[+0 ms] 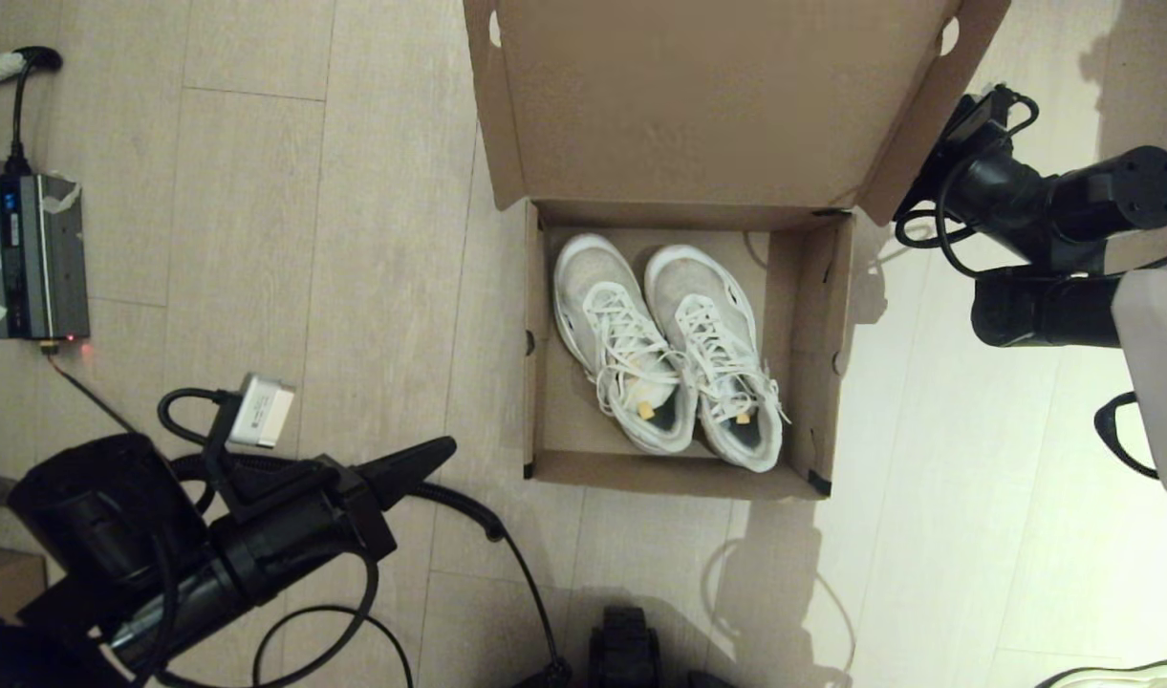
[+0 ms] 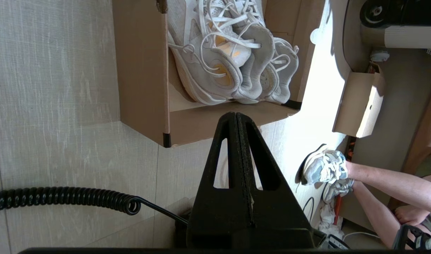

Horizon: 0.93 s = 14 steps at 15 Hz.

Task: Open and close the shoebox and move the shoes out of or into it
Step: Close the shoe box

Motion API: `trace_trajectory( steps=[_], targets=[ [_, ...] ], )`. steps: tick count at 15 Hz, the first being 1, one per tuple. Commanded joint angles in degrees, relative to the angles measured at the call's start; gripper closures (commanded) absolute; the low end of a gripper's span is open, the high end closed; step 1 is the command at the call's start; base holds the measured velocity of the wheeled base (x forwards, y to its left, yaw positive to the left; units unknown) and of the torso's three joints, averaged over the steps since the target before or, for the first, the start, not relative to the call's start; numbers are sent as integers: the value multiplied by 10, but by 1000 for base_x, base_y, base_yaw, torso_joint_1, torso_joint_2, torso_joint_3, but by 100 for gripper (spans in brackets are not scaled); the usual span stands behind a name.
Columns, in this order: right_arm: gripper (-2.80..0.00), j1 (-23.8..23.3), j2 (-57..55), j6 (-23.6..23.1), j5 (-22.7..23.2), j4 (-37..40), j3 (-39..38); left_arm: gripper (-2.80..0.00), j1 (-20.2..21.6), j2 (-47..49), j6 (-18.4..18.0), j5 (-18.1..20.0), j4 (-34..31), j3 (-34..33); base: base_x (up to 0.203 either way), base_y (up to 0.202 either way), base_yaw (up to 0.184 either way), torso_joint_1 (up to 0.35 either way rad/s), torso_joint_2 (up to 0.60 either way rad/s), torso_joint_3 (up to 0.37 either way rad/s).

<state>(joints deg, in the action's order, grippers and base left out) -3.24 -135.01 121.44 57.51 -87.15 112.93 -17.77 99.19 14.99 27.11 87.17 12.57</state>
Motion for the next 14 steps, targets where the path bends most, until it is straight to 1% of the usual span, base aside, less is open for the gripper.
trace_trajectory(
  steps=[1,2,7,11,13,14],
  targets=[
    [0,2,13,10,8,-5,0,0,-1,-1,1,1,5,1,0,0,0,0,0,0],
    [0,3,14,11,17,-5,0,0,-1,-1,0,1,5,1,0,0,0,0,0,0],
    [0,2,32,14,26,-5,0,0,-2,-1,0,1,5,5,0,0,0,0,0,0],
    [0,1,65,44,29,-5,-3,0,-11,-3,0,0,5,9,0,0,0,0,0,0],
    [0,1,75,55,45,-5,-3,0,-9,7,1,-1,5,46,0,0,0,0,0,0],
    [0,2,77,64,51,-5,-3,0,-3,17,2,-8,5,81,0,0,0,0,0,0]
  ],
)
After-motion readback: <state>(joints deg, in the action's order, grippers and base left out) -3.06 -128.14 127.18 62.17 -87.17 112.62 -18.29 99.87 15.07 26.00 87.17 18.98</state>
